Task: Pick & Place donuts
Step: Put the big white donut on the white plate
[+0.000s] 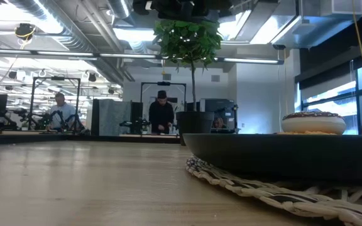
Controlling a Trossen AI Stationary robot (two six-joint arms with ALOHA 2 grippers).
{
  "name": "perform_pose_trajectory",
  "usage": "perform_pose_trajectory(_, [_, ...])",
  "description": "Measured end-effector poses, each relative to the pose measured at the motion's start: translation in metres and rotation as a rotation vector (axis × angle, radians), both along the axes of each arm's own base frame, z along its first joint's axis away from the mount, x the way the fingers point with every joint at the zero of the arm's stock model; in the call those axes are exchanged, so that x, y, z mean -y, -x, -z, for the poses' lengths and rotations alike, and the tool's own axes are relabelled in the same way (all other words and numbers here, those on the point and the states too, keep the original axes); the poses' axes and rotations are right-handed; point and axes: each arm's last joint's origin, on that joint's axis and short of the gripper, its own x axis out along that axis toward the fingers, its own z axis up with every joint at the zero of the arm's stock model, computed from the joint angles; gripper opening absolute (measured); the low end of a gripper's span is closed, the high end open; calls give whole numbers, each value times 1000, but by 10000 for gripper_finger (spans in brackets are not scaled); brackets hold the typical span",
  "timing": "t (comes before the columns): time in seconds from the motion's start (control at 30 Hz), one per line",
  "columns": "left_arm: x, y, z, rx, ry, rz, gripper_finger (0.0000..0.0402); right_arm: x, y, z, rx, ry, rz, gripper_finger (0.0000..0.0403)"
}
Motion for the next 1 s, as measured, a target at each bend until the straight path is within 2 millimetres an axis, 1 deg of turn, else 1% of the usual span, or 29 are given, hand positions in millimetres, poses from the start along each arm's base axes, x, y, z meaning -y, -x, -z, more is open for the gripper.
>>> perform_pose_trajectory(0.13, [0, 0, 0, 0, 0, 0, 148, 1, -1, 0, 29, 24, -14, 132])
perform_pose_trajectory(0.27, [0, 0, 0, 0, 0, 0, 146, 3, 0, 0, 19, 43, -19, 146])
perform_pose_trajectory(0.87, [0, 0, 0, 0, 0, 0, 145, 5, -6, -1, 234, 144, -29, 148])
perform_pose_trajectory(1.0, [0, 0, 0, 2, 2, 0, 144, 5, -6, -1, 215, 126, 5, 149])
